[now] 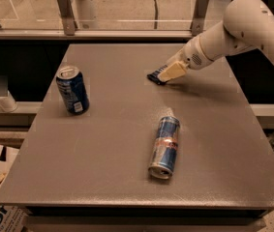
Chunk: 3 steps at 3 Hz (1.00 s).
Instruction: Move rxbar blueberry near pepsi can
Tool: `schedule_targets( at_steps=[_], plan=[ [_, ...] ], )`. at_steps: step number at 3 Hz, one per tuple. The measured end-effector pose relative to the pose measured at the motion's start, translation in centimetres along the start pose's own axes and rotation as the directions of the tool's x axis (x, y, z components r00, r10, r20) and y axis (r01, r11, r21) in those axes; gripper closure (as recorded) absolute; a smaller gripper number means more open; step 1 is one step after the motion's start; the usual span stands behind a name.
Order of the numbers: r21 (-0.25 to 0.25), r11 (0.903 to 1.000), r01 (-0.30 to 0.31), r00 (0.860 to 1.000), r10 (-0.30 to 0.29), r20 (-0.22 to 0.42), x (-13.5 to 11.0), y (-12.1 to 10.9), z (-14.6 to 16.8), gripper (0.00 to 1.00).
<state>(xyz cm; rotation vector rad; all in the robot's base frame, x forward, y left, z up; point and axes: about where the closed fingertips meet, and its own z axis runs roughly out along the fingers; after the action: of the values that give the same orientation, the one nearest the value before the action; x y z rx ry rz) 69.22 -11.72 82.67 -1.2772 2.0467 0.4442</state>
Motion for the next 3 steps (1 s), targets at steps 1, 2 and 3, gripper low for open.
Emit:
schedule_targets(
  at_steps=[1,2,3],
  plan=[
    [-0.001,1.0,-0.009,1.0,0.009,-0.003,0.18,-0.11,-0.25,0.87],
    [0.0,0.9999,-0.012,1.0,0.012,0.0,0.26,-0.05,-0.46,1.0],
    [0.005,1.0,-0.008,1.0,0.008,0.011,-0.05,0.07,-0.93,1.0]
  ],
)
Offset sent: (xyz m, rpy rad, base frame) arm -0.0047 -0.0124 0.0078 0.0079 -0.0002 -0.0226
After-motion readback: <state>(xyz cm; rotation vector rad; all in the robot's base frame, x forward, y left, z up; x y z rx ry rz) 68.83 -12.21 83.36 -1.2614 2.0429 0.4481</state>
